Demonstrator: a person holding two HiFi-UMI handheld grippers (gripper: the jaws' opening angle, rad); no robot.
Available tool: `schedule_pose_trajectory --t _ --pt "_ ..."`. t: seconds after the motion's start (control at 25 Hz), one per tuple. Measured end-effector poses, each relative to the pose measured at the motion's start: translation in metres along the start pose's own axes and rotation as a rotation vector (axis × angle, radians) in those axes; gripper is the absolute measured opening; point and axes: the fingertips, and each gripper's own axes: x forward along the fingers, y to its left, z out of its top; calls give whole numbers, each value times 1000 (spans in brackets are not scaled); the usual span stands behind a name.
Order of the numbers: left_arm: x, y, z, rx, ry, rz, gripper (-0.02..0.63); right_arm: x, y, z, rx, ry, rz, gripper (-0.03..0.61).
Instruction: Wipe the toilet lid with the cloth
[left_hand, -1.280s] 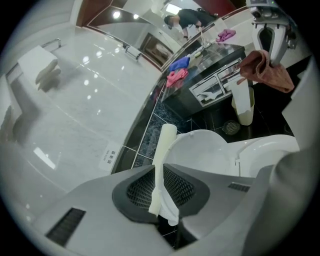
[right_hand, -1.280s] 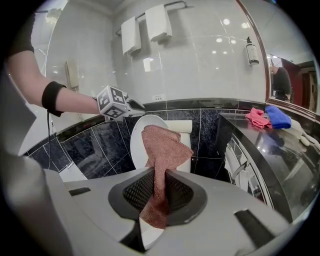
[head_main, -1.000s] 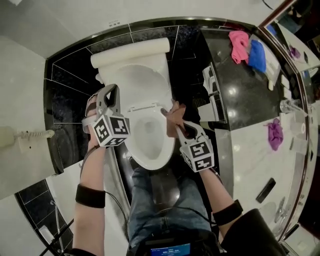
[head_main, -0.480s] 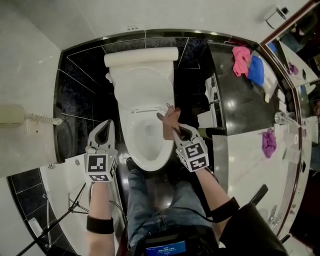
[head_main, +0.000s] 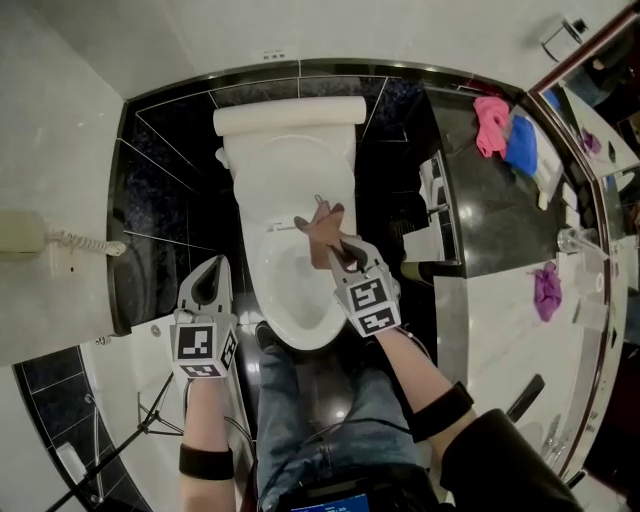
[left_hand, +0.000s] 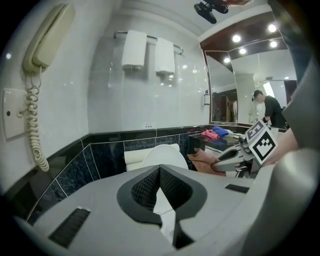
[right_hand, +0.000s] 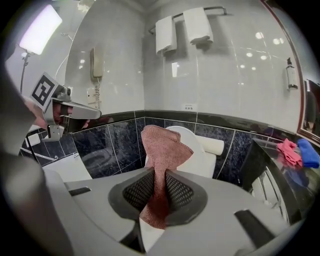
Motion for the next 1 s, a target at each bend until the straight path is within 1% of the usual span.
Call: schedule_pose_trajectory --t 0.12,0.2,0.28,0.44,0.64,0.8,1.0 --pt "9 7 -5 14 3 -11 0 47 10 27 -83 -37 31 81" --pt "15 12 -10 20 10 -21 0 80 16 45 -151 -58 37 80" --pt "22 19 -17 28 3 -28 0 113 19 58 -195 -70 34 80" --pt "31 34 -25 38 2 -34 0 168 19 70 -234 -57 12 81" --pt "34 55 -28 34 0 -22 0 220 21 76 -319 -9 -15 81" --pt "35 66 -34 34 -1 -10 0 243 1 83 -306 14 -64 80" --pt "39 62 -37 24 28 -13 1 229 -44 89 -199 1 -127 78"
